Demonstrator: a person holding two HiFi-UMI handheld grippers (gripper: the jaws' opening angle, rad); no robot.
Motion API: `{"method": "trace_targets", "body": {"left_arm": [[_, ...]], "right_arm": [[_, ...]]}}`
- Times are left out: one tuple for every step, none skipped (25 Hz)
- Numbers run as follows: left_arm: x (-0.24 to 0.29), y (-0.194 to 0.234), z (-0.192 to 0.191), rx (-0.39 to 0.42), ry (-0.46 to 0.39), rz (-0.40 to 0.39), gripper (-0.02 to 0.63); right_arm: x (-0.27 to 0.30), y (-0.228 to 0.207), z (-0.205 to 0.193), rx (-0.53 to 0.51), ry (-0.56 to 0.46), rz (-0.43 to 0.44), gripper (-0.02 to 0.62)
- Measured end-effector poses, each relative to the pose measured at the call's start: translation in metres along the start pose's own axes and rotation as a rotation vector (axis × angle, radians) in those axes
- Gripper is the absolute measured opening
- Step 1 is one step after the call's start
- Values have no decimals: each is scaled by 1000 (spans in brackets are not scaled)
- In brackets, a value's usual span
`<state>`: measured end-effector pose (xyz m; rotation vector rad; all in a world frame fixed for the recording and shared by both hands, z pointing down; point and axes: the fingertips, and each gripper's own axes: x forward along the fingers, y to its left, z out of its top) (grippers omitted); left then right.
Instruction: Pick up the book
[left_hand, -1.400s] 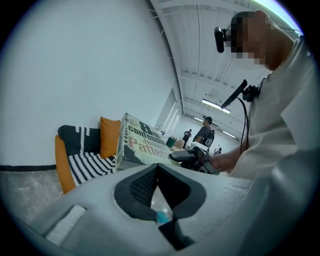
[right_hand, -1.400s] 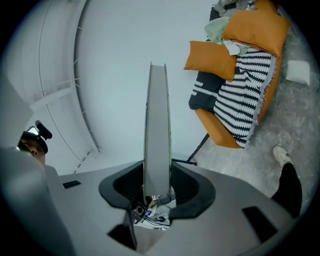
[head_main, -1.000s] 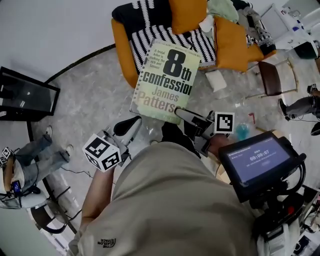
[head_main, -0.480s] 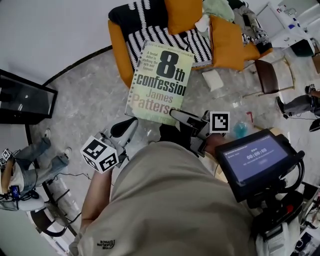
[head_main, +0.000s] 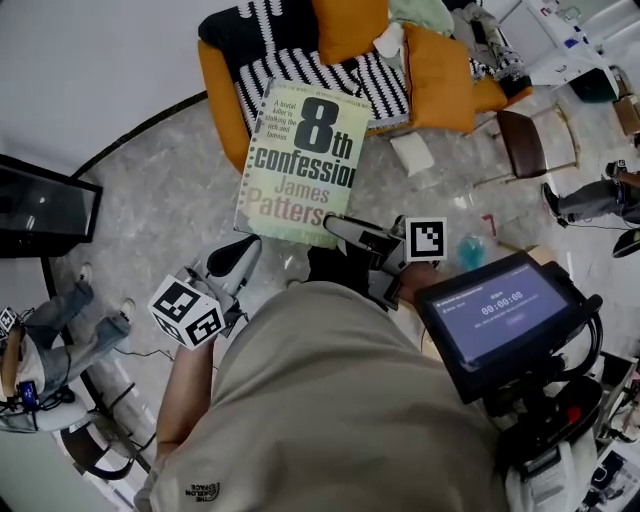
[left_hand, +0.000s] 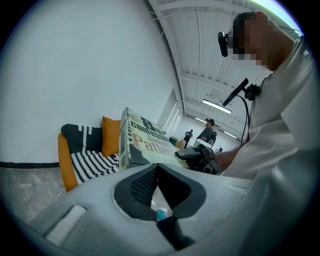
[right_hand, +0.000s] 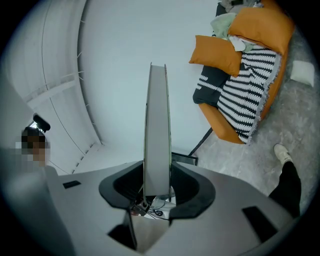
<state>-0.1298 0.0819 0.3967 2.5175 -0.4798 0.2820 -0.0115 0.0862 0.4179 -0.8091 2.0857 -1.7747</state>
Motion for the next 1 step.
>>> {"method": "trace_targets", "body": {"left_arm": [[-1,1,-1,1,3,0,8]], "right_arm": [[1,0,-1,1,0,-1,173]]}}
